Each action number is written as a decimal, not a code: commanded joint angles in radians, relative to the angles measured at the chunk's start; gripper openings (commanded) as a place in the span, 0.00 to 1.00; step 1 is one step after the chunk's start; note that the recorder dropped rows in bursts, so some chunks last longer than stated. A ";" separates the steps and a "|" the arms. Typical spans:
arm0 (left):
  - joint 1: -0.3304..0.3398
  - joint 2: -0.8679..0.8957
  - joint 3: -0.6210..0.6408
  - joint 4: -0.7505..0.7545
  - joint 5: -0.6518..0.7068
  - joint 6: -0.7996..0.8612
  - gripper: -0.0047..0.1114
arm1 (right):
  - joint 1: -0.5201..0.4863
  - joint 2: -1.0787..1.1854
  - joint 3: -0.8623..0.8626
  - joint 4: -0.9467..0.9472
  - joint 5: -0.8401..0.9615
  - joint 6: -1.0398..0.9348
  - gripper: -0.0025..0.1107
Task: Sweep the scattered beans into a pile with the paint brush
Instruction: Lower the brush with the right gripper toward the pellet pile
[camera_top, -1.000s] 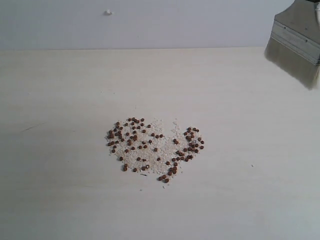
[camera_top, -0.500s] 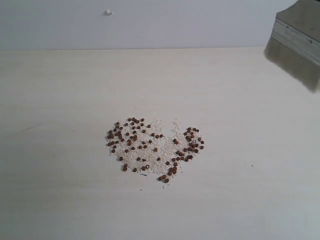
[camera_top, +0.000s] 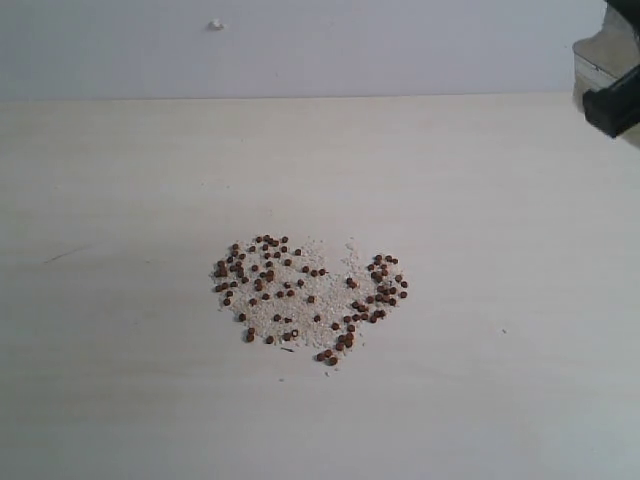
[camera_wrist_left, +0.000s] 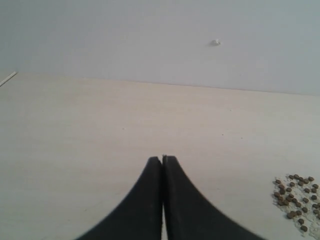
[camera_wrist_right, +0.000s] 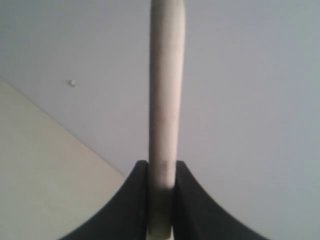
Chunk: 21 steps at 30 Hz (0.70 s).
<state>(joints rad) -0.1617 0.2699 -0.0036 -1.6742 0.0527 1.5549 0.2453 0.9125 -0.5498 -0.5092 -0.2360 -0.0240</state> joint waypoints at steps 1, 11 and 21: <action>-0.006 -0.002 0.004 -0.006 0.004 0.001 0.04 | -0.001 0.010 0.147 0.342 -0.216 -0.420 0.02; -0.006 -0.002 0.004 -0.006 0.004 0.001 0.04 | -0.001 0.022 0.313 0.625 -0.449 -0.547 0.02; -0.006 -0.002 0.004 -0.006 0.004 0.001 0.04 | -0.001 0.224 0.313 0.435 -0.504 -0.206 0.02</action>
<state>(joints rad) -0.1617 0.2699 -0.0036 -1.6757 0.0546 1.5549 0.2453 1.0913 -0.2380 0.0000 -0.6763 -0.3210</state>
